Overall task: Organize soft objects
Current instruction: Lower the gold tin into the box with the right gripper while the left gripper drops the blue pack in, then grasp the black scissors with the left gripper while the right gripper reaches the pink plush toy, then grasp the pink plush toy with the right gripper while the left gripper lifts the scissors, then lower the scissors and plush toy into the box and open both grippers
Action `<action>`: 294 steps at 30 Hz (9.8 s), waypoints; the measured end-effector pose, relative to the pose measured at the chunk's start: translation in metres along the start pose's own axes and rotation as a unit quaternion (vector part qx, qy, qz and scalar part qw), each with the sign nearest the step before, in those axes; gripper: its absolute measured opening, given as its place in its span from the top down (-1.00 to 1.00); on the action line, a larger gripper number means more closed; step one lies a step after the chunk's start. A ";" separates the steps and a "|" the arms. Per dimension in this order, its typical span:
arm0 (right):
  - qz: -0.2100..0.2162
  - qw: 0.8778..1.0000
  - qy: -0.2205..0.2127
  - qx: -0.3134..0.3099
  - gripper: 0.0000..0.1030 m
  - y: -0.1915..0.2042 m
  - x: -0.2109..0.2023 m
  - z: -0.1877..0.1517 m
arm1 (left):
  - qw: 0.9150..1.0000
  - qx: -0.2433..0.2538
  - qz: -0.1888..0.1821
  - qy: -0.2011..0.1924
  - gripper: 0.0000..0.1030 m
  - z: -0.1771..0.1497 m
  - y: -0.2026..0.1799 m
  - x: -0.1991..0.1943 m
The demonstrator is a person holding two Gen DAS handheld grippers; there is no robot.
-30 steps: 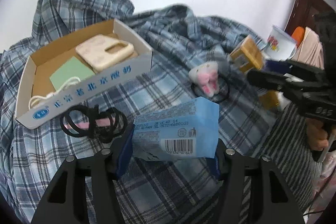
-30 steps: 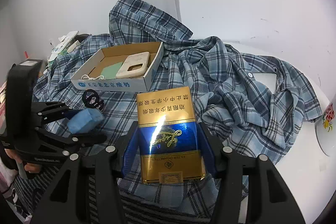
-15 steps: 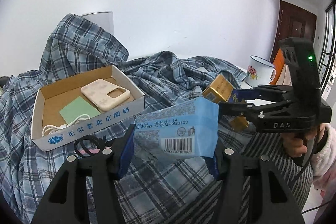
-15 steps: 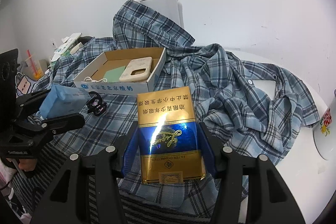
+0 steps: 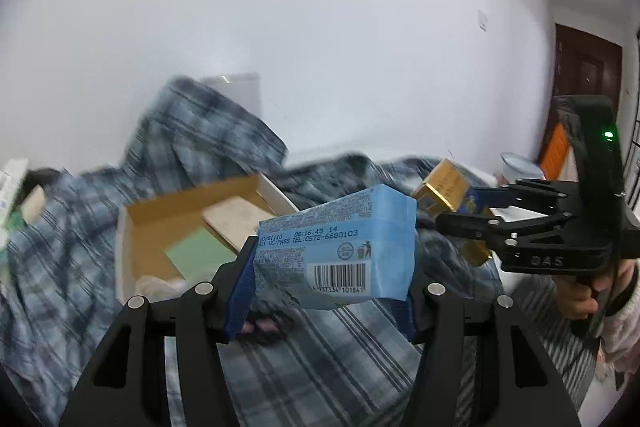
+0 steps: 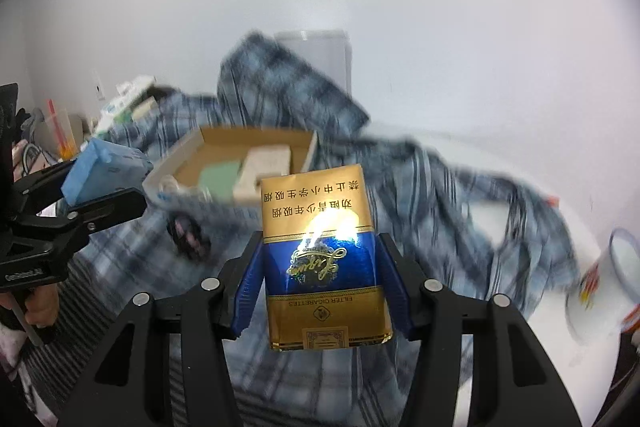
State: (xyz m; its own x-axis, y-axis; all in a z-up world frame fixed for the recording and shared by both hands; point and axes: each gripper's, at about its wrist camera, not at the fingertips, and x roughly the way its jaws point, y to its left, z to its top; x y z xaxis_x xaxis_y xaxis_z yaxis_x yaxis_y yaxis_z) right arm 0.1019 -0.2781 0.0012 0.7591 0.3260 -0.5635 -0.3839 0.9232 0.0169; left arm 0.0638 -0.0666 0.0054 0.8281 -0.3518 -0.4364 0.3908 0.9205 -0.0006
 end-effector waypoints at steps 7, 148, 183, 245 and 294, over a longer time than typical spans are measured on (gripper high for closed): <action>0.001 0.999 -0.052 -0.007 -0.03 0.030 0.010 0.062 | 0.996 0.000 0.071 -0.055 -0.17 0.047 0.040 -0.004; 0.018 0.998 0.045 0.047 -0.44 -0.007 0.062 -0.020 | 0.969 -0.131 0.003 0.211 -0.41 -0.056 0.096 0.087; -0.001 0.997 0.070 0.028 -0.26 -0.003 0.074 -0.024 | 0.995 -0.047 -0.021 0.084 0.90 -0.040 0.060 0.040; 0.004 0.996 -0.092 0.008 0.43 0.076 0.066 0.124 | 0.991 -0.053 0.110 -0.044 0.90 0.075 0.097 0.027; 0.002 0.998 0.049 0.044 -0.09 0.060 0.199 0.080 | 0.985 -0.104 0.131 0.032 -0.23 0.030 0.144 0.102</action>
State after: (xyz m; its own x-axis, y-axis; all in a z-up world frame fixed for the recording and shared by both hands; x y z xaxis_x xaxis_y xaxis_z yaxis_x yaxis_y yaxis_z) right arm 0.2720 -0.1418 -0.0440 0.7017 0.3115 -0.6408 -0.3348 0.9380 0.0894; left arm 0.2170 0.0249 -0.0119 0.8602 -0.0919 -0.5016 0.0700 0.9956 -0.0623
